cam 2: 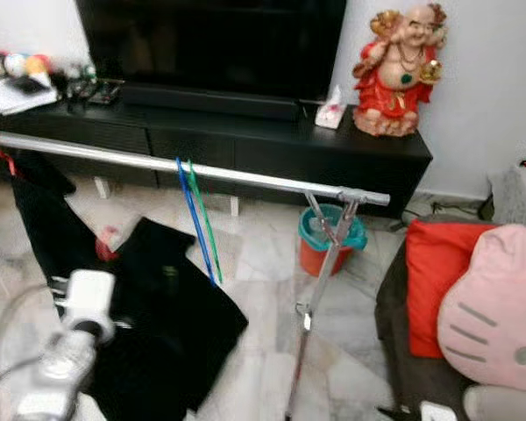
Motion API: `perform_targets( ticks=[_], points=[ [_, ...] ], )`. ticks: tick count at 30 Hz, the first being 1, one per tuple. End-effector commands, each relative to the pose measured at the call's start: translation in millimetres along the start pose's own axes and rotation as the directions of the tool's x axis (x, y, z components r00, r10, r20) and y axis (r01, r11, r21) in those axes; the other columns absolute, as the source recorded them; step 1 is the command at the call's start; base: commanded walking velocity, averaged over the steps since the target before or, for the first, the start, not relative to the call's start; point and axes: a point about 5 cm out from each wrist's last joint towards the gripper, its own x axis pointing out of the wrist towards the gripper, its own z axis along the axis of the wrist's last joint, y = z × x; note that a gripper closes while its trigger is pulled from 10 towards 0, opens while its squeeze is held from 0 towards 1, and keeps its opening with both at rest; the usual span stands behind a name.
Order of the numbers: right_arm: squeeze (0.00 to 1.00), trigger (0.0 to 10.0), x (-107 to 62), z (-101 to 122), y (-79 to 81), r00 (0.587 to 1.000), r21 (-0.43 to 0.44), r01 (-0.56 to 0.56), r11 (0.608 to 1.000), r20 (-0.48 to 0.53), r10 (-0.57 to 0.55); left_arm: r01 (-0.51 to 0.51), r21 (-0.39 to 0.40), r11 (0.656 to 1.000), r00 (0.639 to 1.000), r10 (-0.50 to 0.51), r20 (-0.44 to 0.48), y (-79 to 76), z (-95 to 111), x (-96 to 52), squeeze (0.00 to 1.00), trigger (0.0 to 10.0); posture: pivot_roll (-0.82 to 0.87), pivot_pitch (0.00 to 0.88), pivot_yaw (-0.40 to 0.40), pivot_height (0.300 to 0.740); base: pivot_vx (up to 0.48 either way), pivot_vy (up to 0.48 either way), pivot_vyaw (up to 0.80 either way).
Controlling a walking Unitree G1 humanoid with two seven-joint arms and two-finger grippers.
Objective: Hang hanger
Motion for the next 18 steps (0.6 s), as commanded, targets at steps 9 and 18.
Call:
perform_targets(
  ticks=[9, 18],
  points=[
    [0.00, 10.0, 0.6, 1.0, 3.0, 1.000, 0.002, -0.012, 1.000, 0.001, 0.012, 0.008, -0.026, 1.000, 0.999, -0.007, 0.054, -9.6, 8.4, 3.3, 0.00, 10.0, 0.02, 0.000, -0.078, 0.740, 0.000, 0.053, 0.00],
    [0.00, 10.0, 0.6, 0.7, 3.7, 1.000, 0.001, -0.015, 1.000, 0.000, 0.015, 0.034, -0.019, 0.999, 0.998, -0.032, 0.058, -11.9, 9.2, 4.2, 0.00, 10.0, 0.02, 0.000, -0.077, 0.740, 0.000, 0.405, 0.00]
  ],
)
